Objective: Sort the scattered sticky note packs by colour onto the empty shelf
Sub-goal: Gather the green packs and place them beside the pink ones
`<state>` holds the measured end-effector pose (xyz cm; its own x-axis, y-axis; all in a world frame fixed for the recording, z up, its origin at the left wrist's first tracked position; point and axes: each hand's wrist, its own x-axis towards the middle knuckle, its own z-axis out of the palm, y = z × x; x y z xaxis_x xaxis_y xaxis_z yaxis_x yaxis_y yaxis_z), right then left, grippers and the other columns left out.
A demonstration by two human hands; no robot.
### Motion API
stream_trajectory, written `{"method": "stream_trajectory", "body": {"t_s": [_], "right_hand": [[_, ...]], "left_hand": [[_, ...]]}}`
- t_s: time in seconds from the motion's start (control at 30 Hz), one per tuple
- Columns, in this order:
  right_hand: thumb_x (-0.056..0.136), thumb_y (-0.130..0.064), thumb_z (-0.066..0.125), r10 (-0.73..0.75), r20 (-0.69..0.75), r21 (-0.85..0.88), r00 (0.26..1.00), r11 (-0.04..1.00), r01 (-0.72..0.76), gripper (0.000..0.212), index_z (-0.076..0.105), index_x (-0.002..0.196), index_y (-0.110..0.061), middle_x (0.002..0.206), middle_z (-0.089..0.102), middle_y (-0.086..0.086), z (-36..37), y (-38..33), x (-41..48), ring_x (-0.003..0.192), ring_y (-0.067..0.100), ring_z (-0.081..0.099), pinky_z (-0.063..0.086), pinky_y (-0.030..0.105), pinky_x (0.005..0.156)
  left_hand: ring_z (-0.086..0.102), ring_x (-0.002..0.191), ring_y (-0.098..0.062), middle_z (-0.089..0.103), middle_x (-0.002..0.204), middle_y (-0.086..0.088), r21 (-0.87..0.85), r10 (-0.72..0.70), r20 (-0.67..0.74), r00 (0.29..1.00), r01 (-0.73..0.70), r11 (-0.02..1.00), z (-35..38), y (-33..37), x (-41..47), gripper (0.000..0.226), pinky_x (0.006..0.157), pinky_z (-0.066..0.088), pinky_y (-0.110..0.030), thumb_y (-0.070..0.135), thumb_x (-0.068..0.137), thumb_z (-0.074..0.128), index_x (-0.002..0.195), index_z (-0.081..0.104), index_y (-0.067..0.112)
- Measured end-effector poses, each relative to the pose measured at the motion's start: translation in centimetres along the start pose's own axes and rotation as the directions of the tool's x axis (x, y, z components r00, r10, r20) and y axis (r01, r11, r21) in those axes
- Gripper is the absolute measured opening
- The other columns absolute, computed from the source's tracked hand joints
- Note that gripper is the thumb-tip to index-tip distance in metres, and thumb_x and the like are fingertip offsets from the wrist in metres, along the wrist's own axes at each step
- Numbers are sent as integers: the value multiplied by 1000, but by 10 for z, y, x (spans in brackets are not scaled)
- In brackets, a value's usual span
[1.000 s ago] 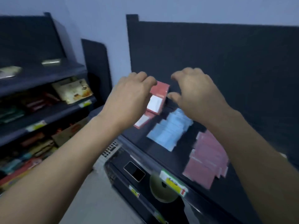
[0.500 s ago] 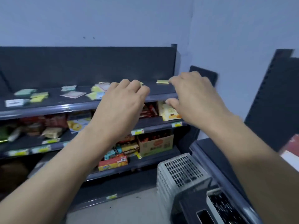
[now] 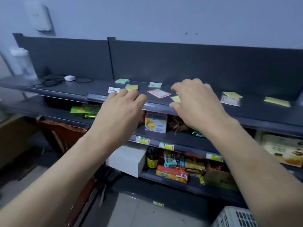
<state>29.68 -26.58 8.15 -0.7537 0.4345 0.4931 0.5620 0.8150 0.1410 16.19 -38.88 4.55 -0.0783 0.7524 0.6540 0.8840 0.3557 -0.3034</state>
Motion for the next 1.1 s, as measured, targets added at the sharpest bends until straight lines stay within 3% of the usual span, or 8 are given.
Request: {"method": "stream_trajectory", "body": {"t_s": [0.17,0.53,0.73,0.93,1.1], "right_hand": [[94,-30,51,-57,-25,50,998,997,58,27,55,117,-17,108,57,4,43,13,68,104,27,49,30,34,76],[95,-31,52,-135,-41,109,990,984,138,28,56,117,-15,110,60,6,131,34,224,106,28,51,31,35,76],[96,-28,51,-154,5,111,988,982,152,25,56,116,-14,108,60,6,187,11,297,104,28,51,35,34,78],[96,-27,50,-87,86,90,992,993,79,27,56,118,-13,110,59,6,243,-21,366,106,28,50,36,35,81],[97,-28,50,-7,155,80,988,997,-5,29,54,121,-14,115,58,7,273,-41,417,111,29,48,33,34,81]], "left_hand": [[56,66,-31,58,73,-7,40,-82,28,996,81,996,47,-30,35,24,56,45,-34,5,66,73,87,63,9],[57,86,-37,61,93,-12,42,-303,127,944,301,953,160,-116,114,24,70,42,-41,14,84,66,108,62,8],[50,103,-26,56,108,-5,25,-425,190,885,428,903,234,-188,140,30,68,29,-29,20,93,52,123,52,15],[51,102,-29,55,108,-7,-22,-366,366,855,401,916,322,-262,171,27,69,36,-32,18,90,52,117,54,12],[52,106,-28,55,116,-4,-74,-268,458,847,337,939,384,-313,198,37,78,42,-34,10,89,48,125,52,16]]}}
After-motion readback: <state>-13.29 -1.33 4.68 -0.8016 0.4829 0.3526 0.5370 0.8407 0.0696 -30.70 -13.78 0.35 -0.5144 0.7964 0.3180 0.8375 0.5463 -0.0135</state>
